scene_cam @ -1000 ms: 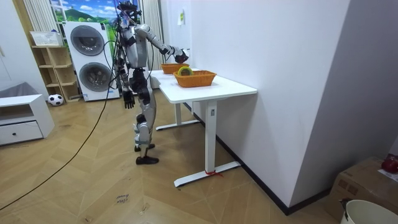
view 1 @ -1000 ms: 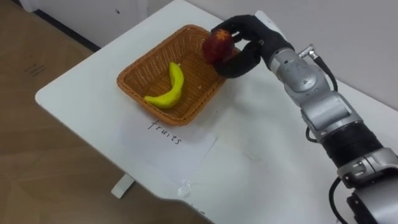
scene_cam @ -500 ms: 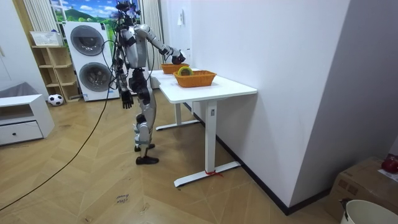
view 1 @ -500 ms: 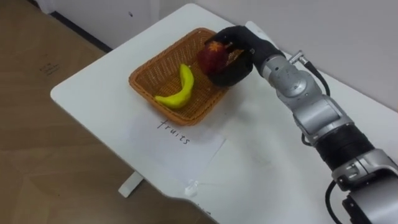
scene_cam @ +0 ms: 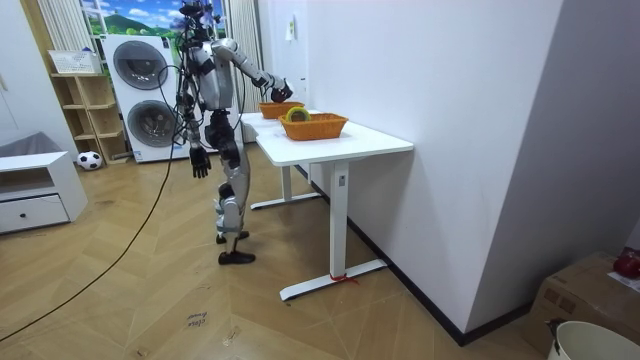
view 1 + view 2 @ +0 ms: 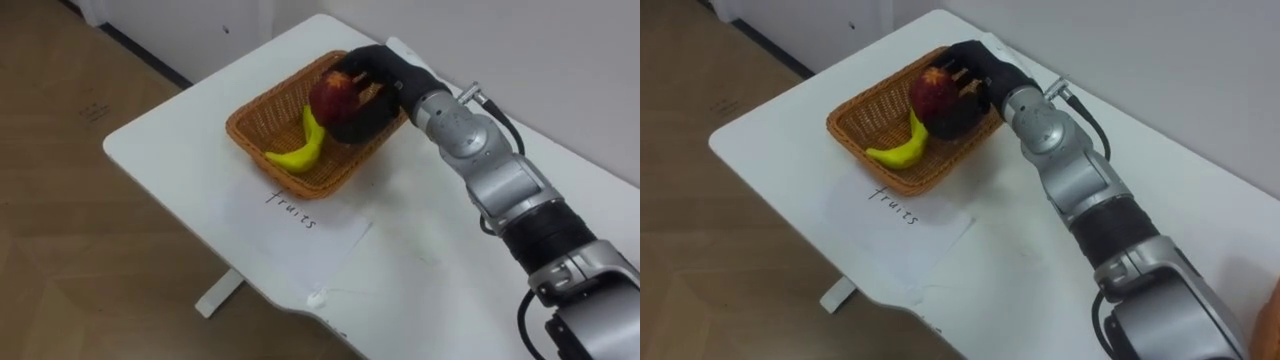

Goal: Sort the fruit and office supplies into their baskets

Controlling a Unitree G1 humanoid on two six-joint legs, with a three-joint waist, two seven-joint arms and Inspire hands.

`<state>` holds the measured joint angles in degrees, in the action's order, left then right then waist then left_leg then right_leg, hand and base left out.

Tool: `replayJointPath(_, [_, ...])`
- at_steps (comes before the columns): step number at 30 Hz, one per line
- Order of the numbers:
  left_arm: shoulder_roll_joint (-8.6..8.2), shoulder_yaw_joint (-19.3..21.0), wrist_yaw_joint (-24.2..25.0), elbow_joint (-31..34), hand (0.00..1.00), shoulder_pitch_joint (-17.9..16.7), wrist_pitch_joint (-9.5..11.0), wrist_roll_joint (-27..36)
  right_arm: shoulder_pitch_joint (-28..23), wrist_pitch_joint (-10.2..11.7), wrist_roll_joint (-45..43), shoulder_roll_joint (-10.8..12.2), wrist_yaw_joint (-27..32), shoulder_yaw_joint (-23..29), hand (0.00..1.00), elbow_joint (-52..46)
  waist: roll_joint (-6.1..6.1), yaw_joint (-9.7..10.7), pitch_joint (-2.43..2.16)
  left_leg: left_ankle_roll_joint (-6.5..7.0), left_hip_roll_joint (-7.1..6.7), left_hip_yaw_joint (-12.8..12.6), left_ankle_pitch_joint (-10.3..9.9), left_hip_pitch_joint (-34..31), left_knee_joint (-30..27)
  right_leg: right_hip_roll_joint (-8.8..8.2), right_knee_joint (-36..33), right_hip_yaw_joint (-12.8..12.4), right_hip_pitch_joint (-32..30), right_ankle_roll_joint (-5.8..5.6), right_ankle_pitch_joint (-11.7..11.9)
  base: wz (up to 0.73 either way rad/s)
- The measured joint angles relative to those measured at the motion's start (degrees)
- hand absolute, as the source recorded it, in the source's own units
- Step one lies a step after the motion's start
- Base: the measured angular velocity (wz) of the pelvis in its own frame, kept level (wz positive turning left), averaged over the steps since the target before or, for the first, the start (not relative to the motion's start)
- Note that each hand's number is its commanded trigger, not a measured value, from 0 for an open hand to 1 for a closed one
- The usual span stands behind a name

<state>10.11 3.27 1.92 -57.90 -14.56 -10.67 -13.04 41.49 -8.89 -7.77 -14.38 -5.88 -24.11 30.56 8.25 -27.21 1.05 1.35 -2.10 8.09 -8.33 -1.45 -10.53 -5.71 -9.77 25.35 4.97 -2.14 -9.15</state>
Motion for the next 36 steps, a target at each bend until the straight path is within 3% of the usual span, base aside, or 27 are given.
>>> replayJointPath(23, [0.03,0.58,1.04,0.14,0.0,0.49,0.23,0.03,0.0,0.06,0.56,-0.02,0.33,0.07,0.0,-0.01,0.13,0.22,0.21,0.16,-0.52,-0.08,-0.05,0.0,-0.04,-0.23,0.06,0.15,0.01,0.0,0.0,0.0])
replayJointPath(30, [0.04,1.05,0.91,0.47,0.0,1.2,0.24,-0.13,0.0,0.07,0.51,-0.31,0.78,0.17,0.0,0.67,0.7,0.48,0.17,0.18,-0.58,0.03,-0.06,-0.02,-0.22,-0.21,0.04,0.1,-0.01,-0.03,-0.01,0.01])
replayJointPath(32, [0.04,1.05,0.89,0.5,0.0,1.41,0.29,-0.11,0.02,0.1,0.51,-0.42,0.78,0.71,0.0,0.59,0.78,0.79,0.12,0.2,-0.53,0.02,-0.07,0.0,-0.27,-0.26,0.0,-0.01,0.0,-0.03,-0.01,0.03])
replayJointPath(36, [0.57,1.03,0.83,0.67,0.0,2.02,0.28,-0.29,0.15,0.15,-0.1,-1.55,0.87,1.19,0.0,-0.97,0.73,3.51,0.11,0.26,-0.51,0.02,-0.11,-0.04,-0.37,-0.42,-0.05,-0.12,-0.01,-0.03,-0.02,0.01])
